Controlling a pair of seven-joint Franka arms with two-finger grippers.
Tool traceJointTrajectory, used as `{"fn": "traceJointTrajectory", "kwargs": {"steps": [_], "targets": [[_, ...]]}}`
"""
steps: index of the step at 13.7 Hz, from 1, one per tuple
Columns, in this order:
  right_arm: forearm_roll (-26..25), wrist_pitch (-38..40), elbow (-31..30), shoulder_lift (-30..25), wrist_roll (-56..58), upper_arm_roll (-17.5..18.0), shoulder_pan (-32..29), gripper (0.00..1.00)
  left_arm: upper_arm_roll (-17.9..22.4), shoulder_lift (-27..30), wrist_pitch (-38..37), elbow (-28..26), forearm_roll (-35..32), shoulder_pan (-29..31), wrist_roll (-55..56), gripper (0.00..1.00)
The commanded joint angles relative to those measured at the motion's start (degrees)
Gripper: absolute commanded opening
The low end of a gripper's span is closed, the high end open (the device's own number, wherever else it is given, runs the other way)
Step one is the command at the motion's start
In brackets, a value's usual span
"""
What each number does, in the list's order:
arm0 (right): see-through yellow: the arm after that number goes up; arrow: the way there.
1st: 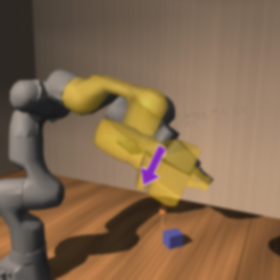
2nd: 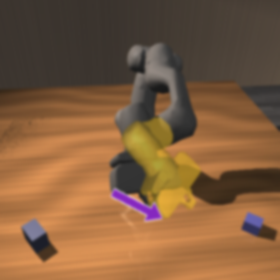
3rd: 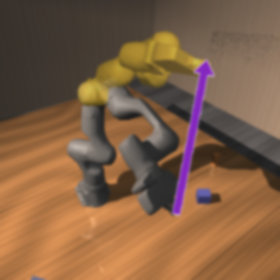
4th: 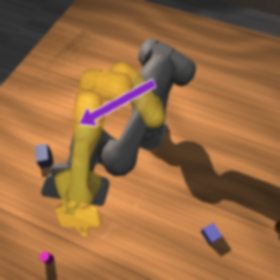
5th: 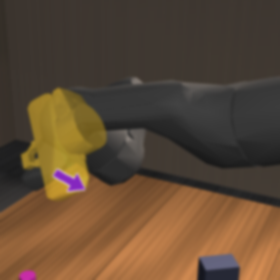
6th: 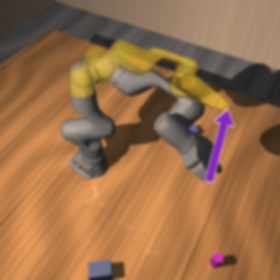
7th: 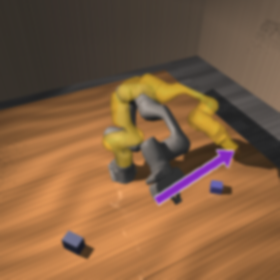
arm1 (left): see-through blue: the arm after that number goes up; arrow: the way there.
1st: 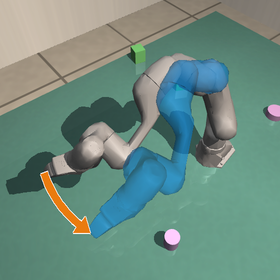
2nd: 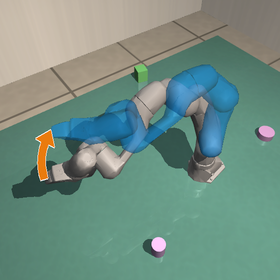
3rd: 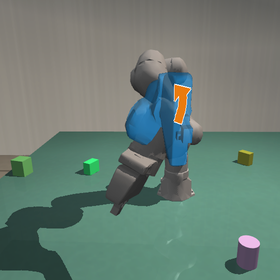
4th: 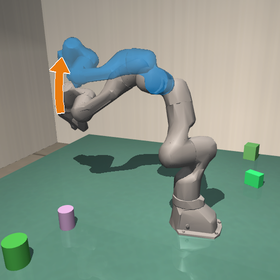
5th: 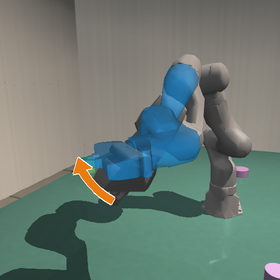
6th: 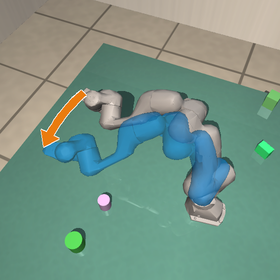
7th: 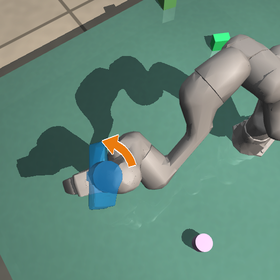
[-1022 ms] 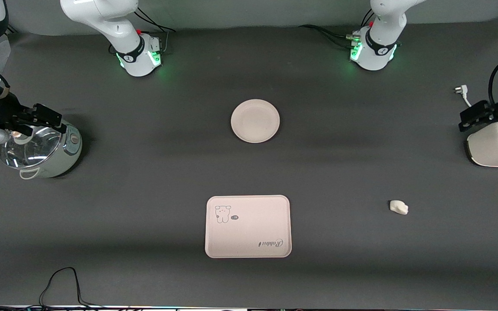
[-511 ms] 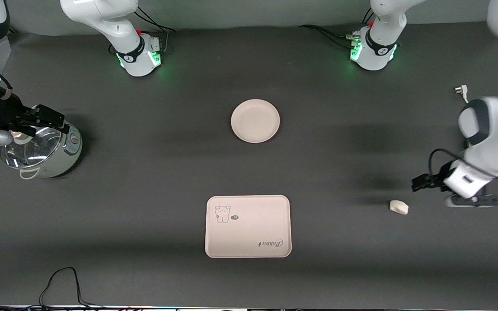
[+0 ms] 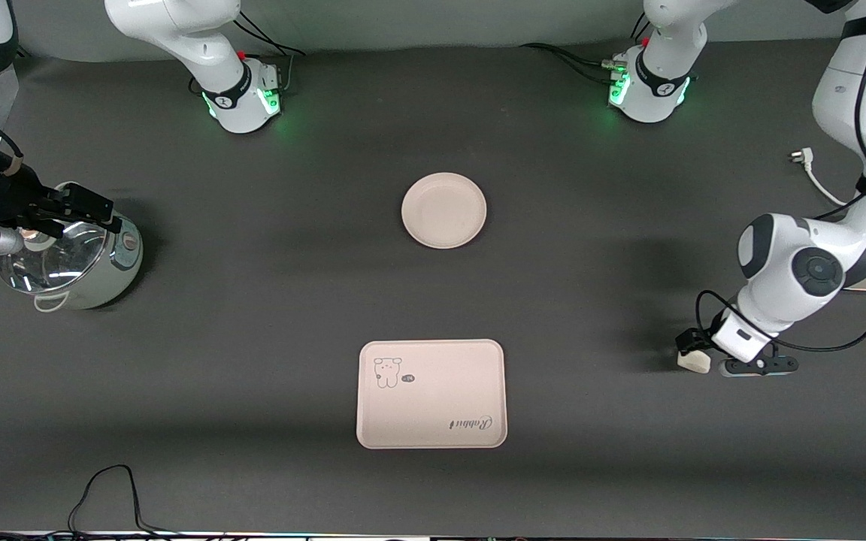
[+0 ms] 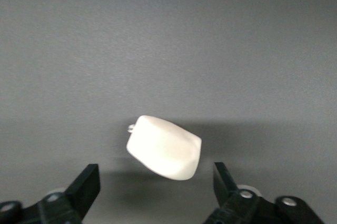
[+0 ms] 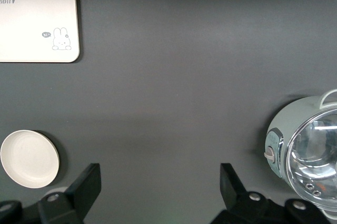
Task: Place bun in plate and plate on tray
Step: 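Close the left gripper on the white bun and lift it, then carry the bun with the left gripper over the white plate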
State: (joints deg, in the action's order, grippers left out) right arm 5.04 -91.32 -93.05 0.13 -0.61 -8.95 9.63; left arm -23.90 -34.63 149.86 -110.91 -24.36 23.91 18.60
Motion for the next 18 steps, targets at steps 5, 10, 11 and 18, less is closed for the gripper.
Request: {"fn": "traceJointTrajectory", "kwargs": {"steps": [5, 10, 11, 18], "targets": [[0.9, 0.8, 0.2, 0.1, 1.1, -0.2, -0.1, 1.0, 0.3, -2.4, 0.1, 2.8, -4.0, -0.6, 3.2, 0.0], [0.9, 0.7, 0.1, 0.7, 1.3, -0.2, -0.1, 1.0, -1.2, 3.7, -7.6, 2.7, -3.4, -4.3, 13.0, 0.0], [0.9, 0.7, 0.1, 0.7, 1.3, -0.2, -0.1, 1.0, -3.8, 5.8, -13.3, 3.2, -3.2, -5.7, 17.8, 0.0], [0.9, 2.4, -0.6, 0.1, 1.6, -0.5, -0.3, 1.0, -27.1, 11.4, -39.6, 10.3, 8.6, -9.6, 53.8, 0.0]]}}
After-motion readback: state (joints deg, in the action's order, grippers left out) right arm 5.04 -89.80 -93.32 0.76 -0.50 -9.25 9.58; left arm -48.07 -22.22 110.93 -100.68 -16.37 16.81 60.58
